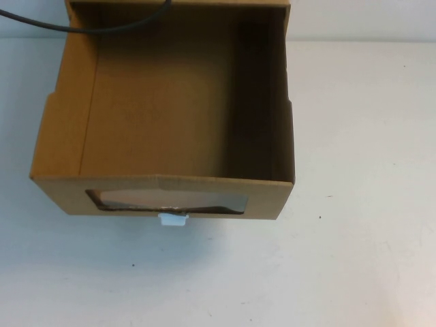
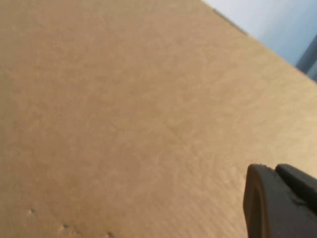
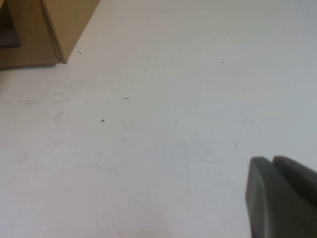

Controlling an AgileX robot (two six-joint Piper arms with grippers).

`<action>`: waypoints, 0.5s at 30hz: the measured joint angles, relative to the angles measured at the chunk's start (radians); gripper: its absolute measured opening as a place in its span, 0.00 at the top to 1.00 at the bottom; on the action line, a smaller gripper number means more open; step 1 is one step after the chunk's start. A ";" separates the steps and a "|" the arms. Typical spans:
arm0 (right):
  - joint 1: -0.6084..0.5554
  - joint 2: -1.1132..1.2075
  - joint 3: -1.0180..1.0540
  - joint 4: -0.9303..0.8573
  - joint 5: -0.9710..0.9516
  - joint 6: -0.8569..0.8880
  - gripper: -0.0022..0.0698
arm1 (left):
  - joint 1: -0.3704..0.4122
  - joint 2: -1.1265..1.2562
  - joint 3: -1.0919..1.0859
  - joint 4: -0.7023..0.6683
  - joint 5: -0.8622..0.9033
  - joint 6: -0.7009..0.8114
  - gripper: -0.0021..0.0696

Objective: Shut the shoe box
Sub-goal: Press the shoe box with left arm

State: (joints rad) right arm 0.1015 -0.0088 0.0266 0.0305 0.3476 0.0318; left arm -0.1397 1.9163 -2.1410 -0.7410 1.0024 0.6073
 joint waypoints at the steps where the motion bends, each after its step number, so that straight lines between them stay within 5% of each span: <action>1: 0.000 0.000 0.000 0.000 0.000 0.000 0.99 | 0.000 0.013 -0.005 0.000 0.002 0.000 0.98; 5: 0.000 0.000 0.000 0.027 -0.041 0.000 0.99 | 0.000 0.050 -0.005 -0.002 0.002 0.000 0.98; 15: 0.000 0.000 0.000 0.430 -0.253 0.000 0.99 | 0.000 0.090 -0.007 -0.004 0.010 0.000 0.98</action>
State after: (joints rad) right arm 0.1015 -0.0088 0.0266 0.4609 0.0949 0.0318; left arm -0.1397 2.0062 -2.1481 -0.7446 1.0128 0.6073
